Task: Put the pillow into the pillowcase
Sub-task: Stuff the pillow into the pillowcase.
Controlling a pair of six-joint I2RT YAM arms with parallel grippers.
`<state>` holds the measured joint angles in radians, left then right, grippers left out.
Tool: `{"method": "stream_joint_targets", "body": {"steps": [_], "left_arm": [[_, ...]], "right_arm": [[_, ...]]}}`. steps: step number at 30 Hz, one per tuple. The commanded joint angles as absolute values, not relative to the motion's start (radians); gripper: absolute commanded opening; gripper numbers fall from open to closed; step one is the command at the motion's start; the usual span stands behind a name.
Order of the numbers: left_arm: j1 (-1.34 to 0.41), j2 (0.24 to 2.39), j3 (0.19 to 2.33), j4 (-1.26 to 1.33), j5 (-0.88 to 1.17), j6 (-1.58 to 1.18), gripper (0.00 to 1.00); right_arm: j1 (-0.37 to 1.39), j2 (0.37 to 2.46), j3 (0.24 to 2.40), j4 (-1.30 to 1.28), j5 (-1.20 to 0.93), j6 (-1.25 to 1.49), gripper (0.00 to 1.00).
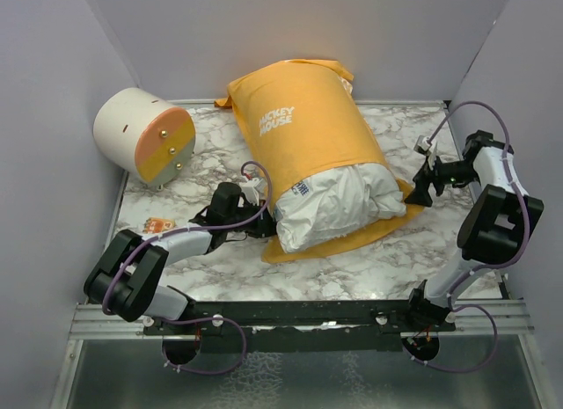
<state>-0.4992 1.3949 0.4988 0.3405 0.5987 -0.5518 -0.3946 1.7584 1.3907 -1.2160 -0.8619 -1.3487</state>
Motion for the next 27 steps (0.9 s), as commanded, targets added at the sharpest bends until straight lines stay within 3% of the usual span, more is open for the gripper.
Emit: {"method": "stream_joint_targets", "body": {"steps": [1,4,5,7,11,13,15,17,20,22,24,27], "left_arm": [[-0.494,1.381,0.498,0.358,0.641,-0.55,0.0],[-0.494,1.377,0.505,0.348,0.649,-0.544,0.0],[-0.494,1.373,0.506,0.342,0.65,-0.541,0.0],[-0.494,1.361,0.507,0.335,0.648,-0.536,0.0],[-0.494,1.338,0.514,0.317,0.641,-0.527,0.0],[-0.494,1.324,0.523,0.296,0.635,-0.516,0.0],[-0.494,1.307,0.534,0.264,0.626,-0.5,0.0],[-0.493,1.287,0.542,0.239,0.617,-0.49,0.0],[-0.491,1.259,0.542,0.22,0.605,-0.481,0.0],[-0.489,1.249,0.537,0.213,0.602,-0.479,0.0],[-0.488,1.246,0.532,0.211,0.603,-0.477,0.0],[-0.487,1.248,0.529,0.213,0.607,-0.478,0.0]], "right_arm": [[-0.337,1.732,1.311,-1.084,-0.871,-1.334,0.88],[-0.323,1.754,1.312,-1.069,-0.891,-1.336,0.84],[-0.319,1.763,1.319,-1.082,-0.9,-1.348,0.79],[-0.313,1.776,1.334,-1.11,-0.919,-1.37,0.63],[-0.301,1.775,1.341,-1.159,-0.931,-1.415,0.2],[-0.301,1.763,1.346,-1.215,-0.938,-1.467,0.07],[-0.301,1.746,1.35,-1.272,-0.94,-1.518,0.03],[-0.301,1.731,1.348,-1.335,-0.931,-1.562,0.05],[-0.301,1.723,1.329,-1.32,-0.884,-1.557,0.41],[-0.301,1.717,1.305,-1.249,-0.836,-1.515,0.59],[-0.3,1.72,1.293,-1.185,-0.809,-1.472,0.64],[-0.301,1.742,1.301,-1.164,-0.827,-1.463,0.62]]}}
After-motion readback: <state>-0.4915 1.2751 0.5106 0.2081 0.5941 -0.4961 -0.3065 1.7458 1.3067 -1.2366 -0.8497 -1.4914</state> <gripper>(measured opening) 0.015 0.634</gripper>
